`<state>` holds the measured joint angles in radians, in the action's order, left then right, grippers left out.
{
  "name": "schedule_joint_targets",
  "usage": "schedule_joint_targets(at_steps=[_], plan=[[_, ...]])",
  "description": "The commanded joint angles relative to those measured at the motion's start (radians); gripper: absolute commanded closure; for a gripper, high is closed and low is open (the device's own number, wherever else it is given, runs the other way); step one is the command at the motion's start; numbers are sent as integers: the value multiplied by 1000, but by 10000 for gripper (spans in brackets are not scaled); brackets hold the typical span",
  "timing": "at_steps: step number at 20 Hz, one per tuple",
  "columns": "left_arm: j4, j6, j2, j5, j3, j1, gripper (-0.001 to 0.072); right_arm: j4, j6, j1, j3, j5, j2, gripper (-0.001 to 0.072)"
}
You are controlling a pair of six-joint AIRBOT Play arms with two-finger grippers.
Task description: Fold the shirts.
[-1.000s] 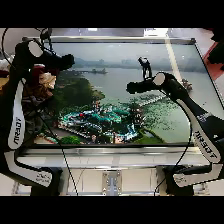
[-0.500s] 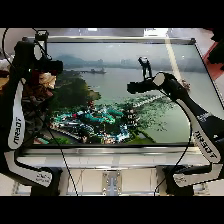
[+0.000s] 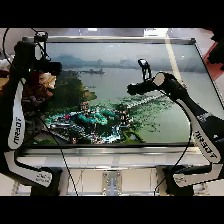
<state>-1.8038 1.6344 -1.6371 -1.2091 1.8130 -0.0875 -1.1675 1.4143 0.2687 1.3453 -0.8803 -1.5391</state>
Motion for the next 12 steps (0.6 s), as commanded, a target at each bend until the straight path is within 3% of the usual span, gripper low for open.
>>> schedule_joint_targets(at_steps=[1, 12], plan=[[6, 4, 0, -2, 0, 0, 0, 0, 0, 0, 0, -4, 0, 364], [28, 44, 0, -28, 0, 0, 0, 0, 1, 0, 0, -4, 0, 364]])
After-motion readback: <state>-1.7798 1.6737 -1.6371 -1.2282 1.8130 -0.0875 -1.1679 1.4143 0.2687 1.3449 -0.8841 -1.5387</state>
